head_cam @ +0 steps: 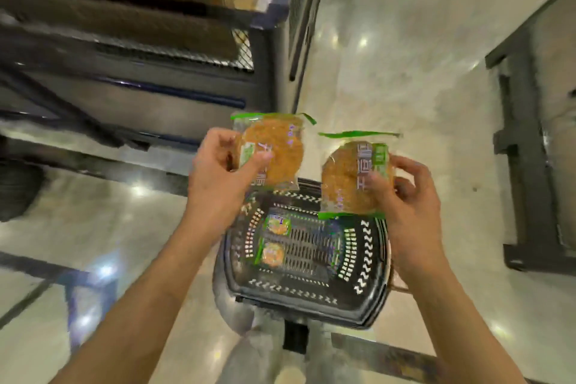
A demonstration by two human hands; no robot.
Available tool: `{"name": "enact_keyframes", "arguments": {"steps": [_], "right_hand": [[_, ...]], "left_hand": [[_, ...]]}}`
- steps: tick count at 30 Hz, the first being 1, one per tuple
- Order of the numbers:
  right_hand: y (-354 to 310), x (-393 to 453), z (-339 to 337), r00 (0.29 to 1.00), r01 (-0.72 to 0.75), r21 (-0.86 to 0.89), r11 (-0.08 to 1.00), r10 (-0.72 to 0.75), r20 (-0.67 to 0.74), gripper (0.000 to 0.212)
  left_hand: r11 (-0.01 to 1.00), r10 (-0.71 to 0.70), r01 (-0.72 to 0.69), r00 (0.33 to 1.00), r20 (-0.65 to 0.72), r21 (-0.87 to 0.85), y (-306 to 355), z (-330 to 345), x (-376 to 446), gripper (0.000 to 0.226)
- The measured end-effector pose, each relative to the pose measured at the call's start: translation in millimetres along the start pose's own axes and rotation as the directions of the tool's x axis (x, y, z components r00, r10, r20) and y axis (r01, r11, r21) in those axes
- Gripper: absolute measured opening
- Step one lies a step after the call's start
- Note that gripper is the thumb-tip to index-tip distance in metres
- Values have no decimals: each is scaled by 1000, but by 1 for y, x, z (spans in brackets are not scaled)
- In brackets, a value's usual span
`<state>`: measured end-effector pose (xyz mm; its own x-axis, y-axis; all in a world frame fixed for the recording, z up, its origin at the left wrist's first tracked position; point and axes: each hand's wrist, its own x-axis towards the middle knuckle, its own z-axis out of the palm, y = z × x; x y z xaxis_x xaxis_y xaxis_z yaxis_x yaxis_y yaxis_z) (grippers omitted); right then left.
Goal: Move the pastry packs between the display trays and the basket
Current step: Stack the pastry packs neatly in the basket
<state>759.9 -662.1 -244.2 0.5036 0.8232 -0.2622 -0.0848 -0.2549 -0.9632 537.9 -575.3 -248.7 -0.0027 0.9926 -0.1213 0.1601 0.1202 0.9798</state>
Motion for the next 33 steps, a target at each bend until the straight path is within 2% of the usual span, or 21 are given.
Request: {"name": "enact_keyframes", "arguments": {"steps": [2,4,6,8,10,12,15,17,22,24,27,28,31,33], "right_hand": [[-64,-30,9,1000,4,169,986,-4,1,31],[-114,-59,17,999,6,272,962,-17,37,52],[-147,-87,27,993,22,303,953,-55,100,69],[-170,-112,40,984,36,340,940,-92,151,72],[-189,-133,58,973,45,380,924,-127,194,67],[-208,-147,78,960,41,411,911,-149,236,56],[-239,-159,114,943,76,420,904,-202,266,54],[-255,-160,139,933,114,428,896,-245,264,51],[-280,-143,215,915,238,369,898,-335,225,48],[-285,-136,248,921,267,346,899,-344,184,52],[-288,-127,296,937,263,323,909,-320,138,74],[-289,-124,309,942,258,322,911,-311,126,72],[-293,-109,335,946,274,296,915,-312,90,41],[-298,-101,342,942,308,250,918,-331,58,39]], "left_hand": [[996,85,-86,994,-69,-15,70,-31,-20,30],[985,162,-169,976,-143,-40,127,-61,-47,27],[972,206,-229,943,-261,-60,167,-90,-80,26],[964,215,-256,904,-370,-65,192,-117,-110,25],[961,214,-266,890,-403,-75,211,-141,-129,21],[954,234,-289,882,-410,-76,229,-161,-136,25],[944,282,-326,877,-390,-52,253,-193,-134,24],[934,317,-355,875,-365,-40,263,-215,-124,31],[932,281,-341,896,-345,-127,269,-281,-68,43],[934,272,-327,910,-313,-141,266,-313,-39,44],[948,246,-289,932,-268,-134,261,-363,0,40],[952,231,-272,938,-258,-136,260,-378,13,37],[959,208,-246,948,-241,-138,255,-408,60,33],[963,210,-240,954,-214,-125,257,-411,91,30]]}}
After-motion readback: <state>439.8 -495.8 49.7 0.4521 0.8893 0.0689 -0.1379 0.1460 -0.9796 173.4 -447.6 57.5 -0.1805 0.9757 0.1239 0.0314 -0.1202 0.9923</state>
